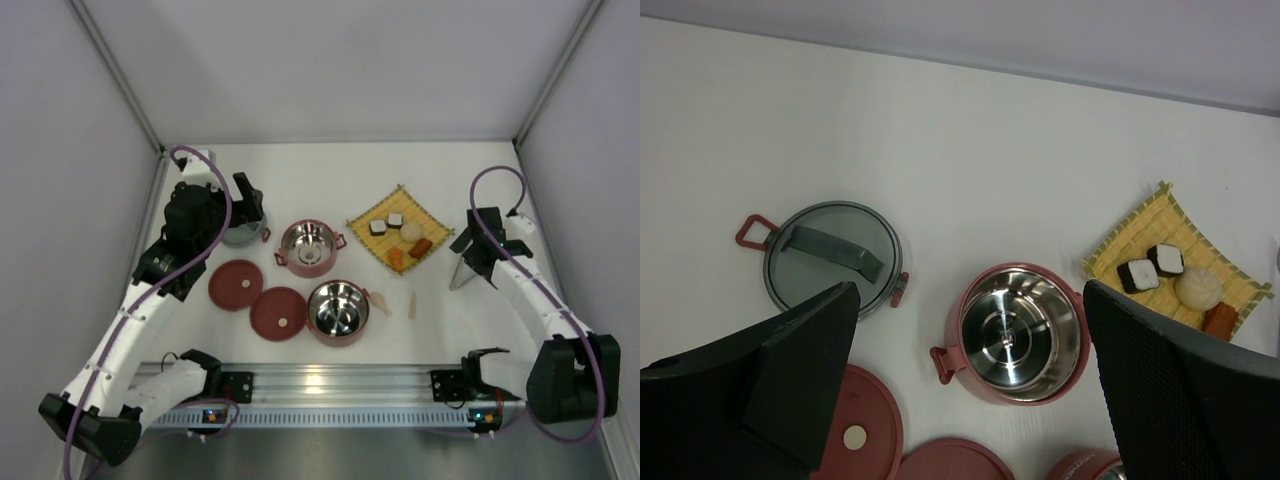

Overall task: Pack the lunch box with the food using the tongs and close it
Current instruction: Pick up the clamp at the center of the board.

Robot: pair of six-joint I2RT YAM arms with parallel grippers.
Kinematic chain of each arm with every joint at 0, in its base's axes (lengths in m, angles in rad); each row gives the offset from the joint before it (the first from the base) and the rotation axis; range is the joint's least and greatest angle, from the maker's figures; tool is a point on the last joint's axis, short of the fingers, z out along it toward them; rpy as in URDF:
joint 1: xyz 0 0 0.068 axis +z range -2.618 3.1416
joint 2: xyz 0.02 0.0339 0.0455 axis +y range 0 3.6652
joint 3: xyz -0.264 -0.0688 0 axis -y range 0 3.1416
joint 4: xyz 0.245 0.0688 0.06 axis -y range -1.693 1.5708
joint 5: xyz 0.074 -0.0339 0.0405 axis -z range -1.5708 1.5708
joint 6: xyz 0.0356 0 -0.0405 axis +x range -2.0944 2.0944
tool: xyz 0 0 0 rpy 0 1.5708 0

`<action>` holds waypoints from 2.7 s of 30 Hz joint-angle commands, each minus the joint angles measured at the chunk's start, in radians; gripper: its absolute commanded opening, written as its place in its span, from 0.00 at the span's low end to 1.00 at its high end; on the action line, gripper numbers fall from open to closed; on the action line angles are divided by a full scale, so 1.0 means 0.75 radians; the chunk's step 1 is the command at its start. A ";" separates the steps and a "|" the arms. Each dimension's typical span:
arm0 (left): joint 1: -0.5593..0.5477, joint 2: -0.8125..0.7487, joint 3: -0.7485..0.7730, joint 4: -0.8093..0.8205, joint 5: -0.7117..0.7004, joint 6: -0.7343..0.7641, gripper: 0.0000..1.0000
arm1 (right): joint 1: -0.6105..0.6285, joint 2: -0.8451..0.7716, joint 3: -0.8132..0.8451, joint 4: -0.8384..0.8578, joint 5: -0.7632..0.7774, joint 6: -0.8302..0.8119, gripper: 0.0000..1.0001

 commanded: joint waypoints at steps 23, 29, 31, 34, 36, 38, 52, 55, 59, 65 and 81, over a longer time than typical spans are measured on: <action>0.009 -0.006 0.044 0.011 -0.034 0.029 0.99 | -0.095 0.482 0.046 0.329 -0.072 -0.113 1.00; 0.007 0.000 0.042 0.015 -0.034 0.029 0.99 | -0.101 0.517 0.034 0.372 -0.070 -0.119 0.97; 0.009 0.002 0.042 0.015 -0.034 0.029 0.98 | -0.105 0.519 0.034 0.380 -0.064 -0.131 0.92; 0.007 0.002 0.042 0.013 -0.030 0.029 0.99 | -0.105 0.522 0.034 0.390 -0.068 -0.145 0.81; 0.007 0.008 0.042 0.013 -0.026 0.029 0.99 | -0.156 0.526 0.034 0.407 -0.080 -0.150 0.71; 0.009 0.008 0.042 0.013 -0.026 0.029 0.99 | -0.167 0.528 0.026 0.417 -0.098 -0.154 0.65; 0.009 0.016 0.044 0.018 0.003 0.027 0.99 | -0.175 0.307 0.038 0.336 -0.129 -0.193 0.34; 0.007 0.016 0.044 0.016 0.005 0.023 0.99 | -0.175 0.221 0.077 0.284 -0.131 -0.215 0.34; 0.009 0.012 0.044 0.018 0.007 0.025 0.99 | -0.175 0.119 0.103 0.223 -0.133 -0.242 0.35; 0.009 0.014 0.044 0.016 0.007 0.023 0.99 | -0.175 0.031 0.138 0.159 -0.162 -0.268 0.40; 0.007 0.010 0.044 0.020 0.019 0.021 0.99 | -0.165 -0.166 0.322 -0.059 -0.461 -0.354 0.39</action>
